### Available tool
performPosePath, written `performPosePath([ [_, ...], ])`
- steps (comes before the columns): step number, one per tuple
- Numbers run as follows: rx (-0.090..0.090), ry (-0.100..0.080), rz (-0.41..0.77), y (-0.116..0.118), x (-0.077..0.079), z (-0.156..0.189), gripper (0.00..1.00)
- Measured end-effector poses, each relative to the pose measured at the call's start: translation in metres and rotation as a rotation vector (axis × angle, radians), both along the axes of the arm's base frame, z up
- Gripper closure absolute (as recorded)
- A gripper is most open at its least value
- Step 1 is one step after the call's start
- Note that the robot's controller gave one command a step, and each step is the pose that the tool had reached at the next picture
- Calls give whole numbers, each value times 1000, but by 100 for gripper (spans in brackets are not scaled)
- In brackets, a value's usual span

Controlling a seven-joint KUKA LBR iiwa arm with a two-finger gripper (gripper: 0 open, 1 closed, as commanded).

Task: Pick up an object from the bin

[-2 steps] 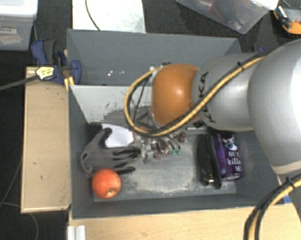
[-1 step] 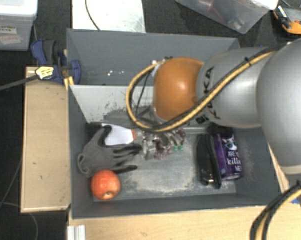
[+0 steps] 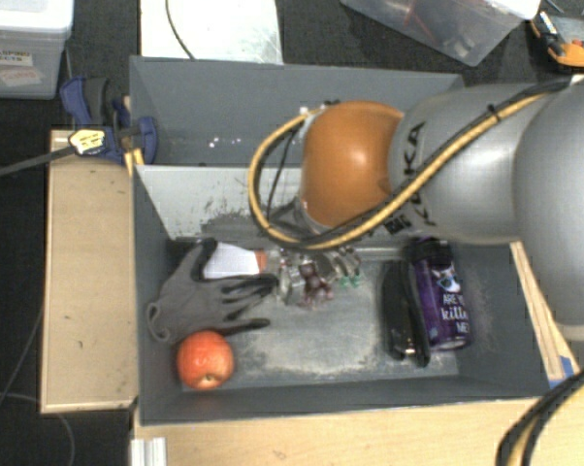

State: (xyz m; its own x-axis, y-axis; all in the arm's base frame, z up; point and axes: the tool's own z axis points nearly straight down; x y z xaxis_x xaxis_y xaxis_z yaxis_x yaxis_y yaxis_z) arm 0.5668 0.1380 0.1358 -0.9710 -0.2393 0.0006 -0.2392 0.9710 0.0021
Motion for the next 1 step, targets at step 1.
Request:
performPosePath([
  [1, 2, -5, -2, 0, 1, 8, 100],
])
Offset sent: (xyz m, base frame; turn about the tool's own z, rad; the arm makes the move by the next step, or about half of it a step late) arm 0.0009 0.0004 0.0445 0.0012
